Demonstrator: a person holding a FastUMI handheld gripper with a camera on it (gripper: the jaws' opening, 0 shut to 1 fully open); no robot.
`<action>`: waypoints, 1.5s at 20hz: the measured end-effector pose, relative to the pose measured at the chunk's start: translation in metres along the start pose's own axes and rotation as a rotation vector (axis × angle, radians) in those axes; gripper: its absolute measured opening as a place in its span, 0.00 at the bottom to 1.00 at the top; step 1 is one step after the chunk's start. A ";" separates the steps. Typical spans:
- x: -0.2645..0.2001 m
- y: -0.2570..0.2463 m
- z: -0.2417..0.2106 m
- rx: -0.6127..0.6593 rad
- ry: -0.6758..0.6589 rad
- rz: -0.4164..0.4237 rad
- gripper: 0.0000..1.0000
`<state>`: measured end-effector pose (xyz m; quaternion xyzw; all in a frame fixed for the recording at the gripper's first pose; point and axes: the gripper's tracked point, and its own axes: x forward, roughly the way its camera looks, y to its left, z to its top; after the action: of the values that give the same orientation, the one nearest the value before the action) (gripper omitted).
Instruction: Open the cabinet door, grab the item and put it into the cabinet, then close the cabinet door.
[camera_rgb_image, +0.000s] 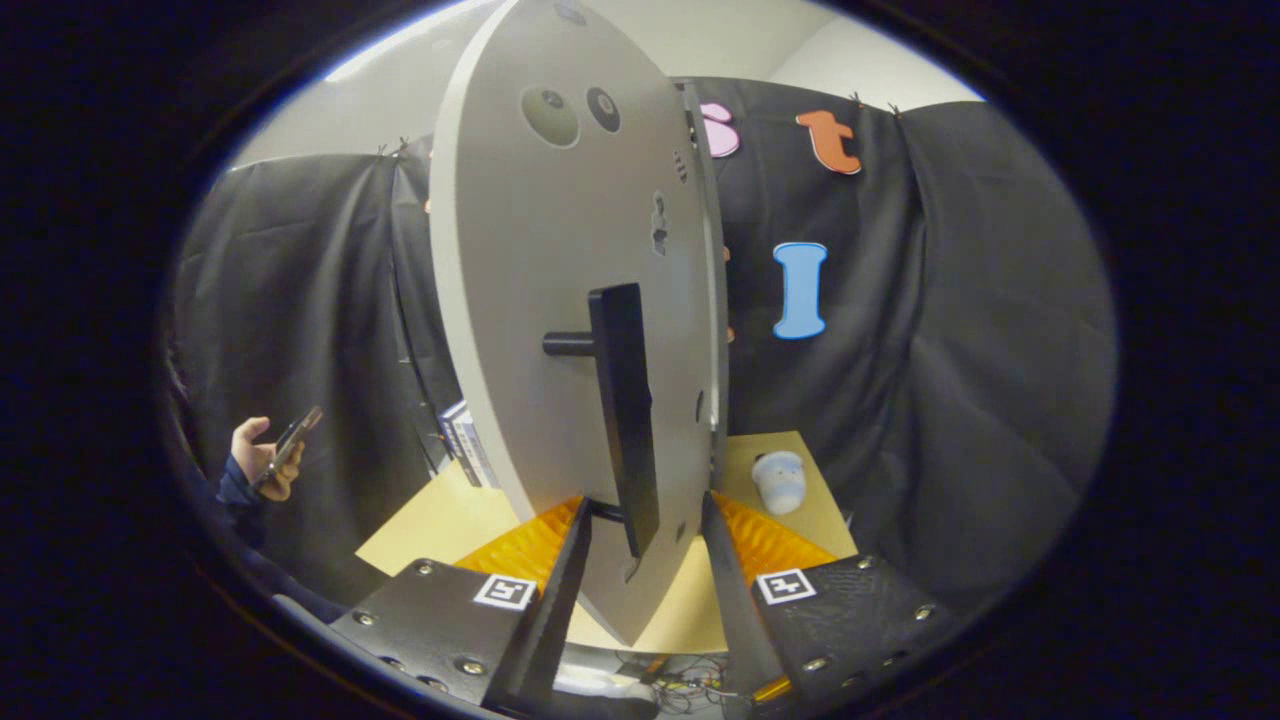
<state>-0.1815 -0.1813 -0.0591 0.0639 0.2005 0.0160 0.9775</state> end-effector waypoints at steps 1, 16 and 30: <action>0.006 0.004 0.006 0.017 -0.018 0.021 0.66; 0.067 0.089 0.013 0.051 -0.002 0.319 0.75; 0.159 0.177 0.022 0.024 -0.037 0.326 0.75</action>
<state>-0.0274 0.0000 -0.0777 0.1075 0.1696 0.1706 0.9647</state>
